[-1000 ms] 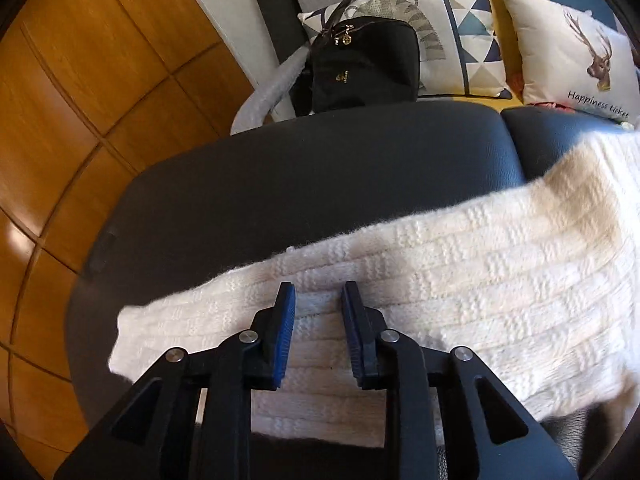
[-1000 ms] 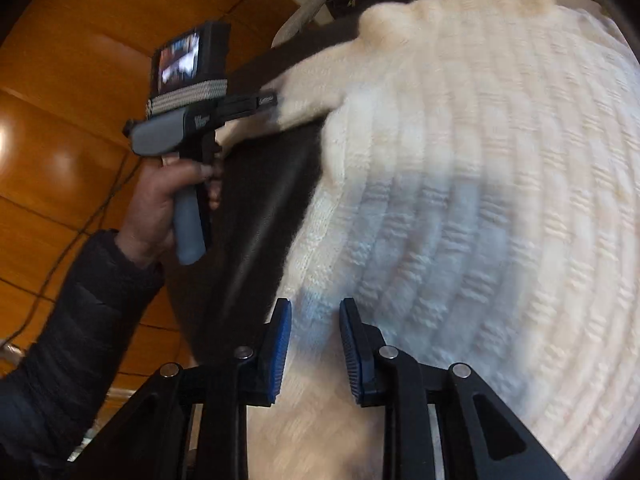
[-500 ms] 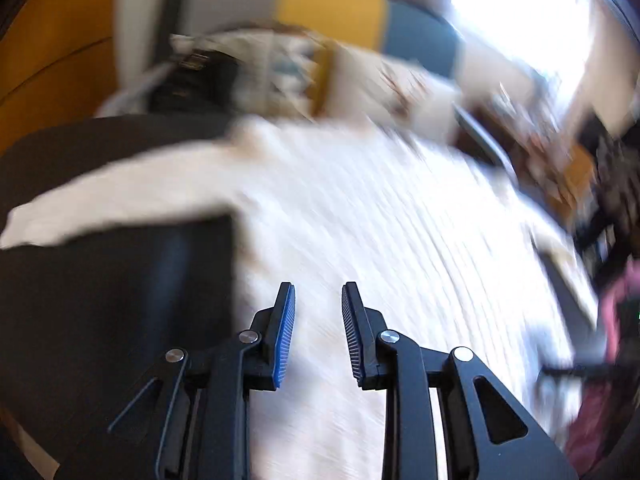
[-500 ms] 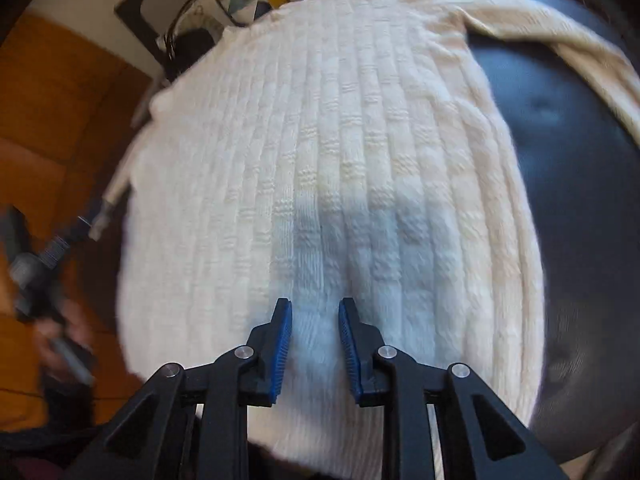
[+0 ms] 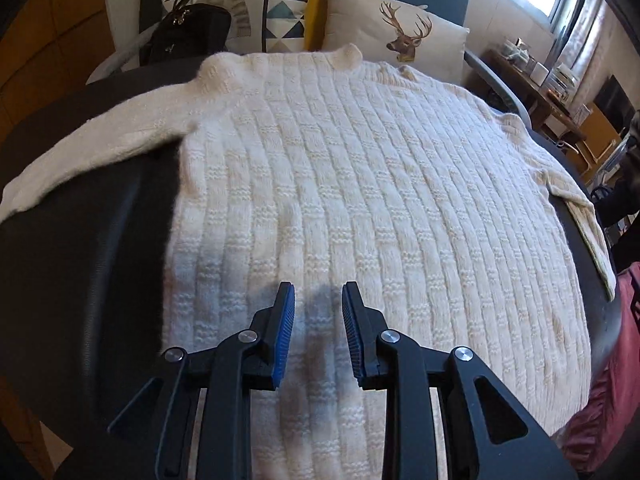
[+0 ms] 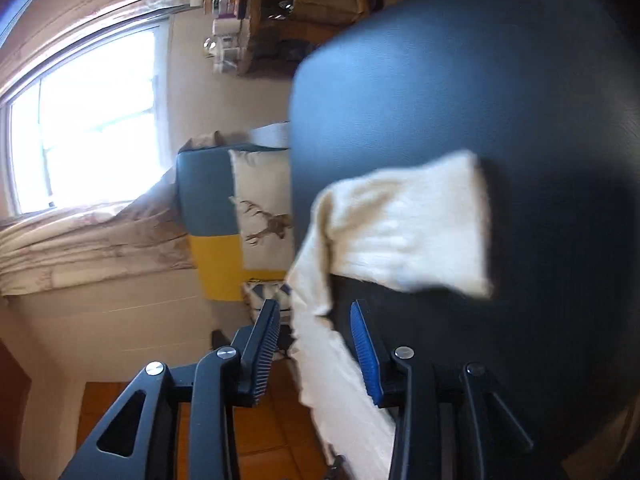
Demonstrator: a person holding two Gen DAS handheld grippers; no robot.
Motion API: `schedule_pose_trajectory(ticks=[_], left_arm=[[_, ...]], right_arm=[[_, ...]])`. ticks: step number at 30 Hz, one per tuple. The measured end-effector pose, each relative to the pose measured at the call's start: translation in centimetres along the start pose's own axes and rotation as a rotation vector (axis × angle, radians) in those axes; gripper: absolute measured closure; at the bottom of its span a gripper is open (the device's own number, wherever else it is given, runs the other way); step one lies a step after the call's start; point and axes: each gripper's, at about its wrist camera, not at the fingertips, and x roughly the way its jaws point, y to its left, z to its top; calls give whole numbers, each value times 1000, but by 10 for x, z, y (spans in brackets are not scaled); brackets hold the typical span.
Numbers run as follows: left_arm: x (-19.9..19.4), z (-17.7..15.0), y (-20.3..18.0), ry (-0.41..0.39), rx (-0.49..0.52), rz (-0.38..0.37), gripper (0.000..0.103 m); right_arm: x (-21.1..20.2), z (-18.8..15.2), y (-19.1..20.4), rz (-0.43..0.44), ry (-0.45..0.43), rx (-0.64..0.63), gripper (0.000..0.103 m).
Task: Fold clothes
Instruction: 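Grasp the other sleeve cuff with the right gripper and lift it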
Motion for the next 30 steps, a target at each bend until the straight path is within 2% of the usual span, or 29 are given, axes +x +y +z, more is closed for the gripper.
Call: schedule_pose_trajectory(ticks=[4,7,9,11,13,15,18,21,22,23,25,27,28,29,30], left_arm=[[1,-6,-19,13,33,-17,76],[-2,-13,-33,21,87,-23,76],[-1,-14,-41,33,107,-38,76],[-1,-14,-45,36,111,-43,76],[2,-15,-47,44,107,-44,76],[2,-16,-50,46,106,-36,76],[0,-17,-52,49,100,-40,76],[0,-17,-54,57,101,-50,76],[1,-16,-57,60,109,-53,76],[0,-11,-63,62,125,-72,76],[-1,-1,-78,63,160,-117,76],[-1,10,-93,65,195,-161,76],[-2,19,-104,60,212,-188,76],[-3,32,-121,51,235,-225,76],[-2,43,-137,43,260,-244,76]], right_arm=[[24,38,5,-104,97,96,61],[29,55,10,-264,124,107,59],[31,64,22,-447,109,-35,59],[35,66,56,-652,59,-283,56],[49,64,77,-705,142,-439,56],[68,61,85,-764,230,-502,56],[101,57,88,-931,332,-617,56],[132,53,83,-1025,430,-678,56],[141,50,83,-1045,459,-707,53],[149,45,83,-1060,485,-739,45],[162,29,86,-1076,517,-836,38],[172,8,90,-1135,521,-969,42],[177,-2,93,-1157,510,-1022,55],[179,-10,97,-1158,492,-1044,84],[181,-19,101,-1169,471,-1073,93]])
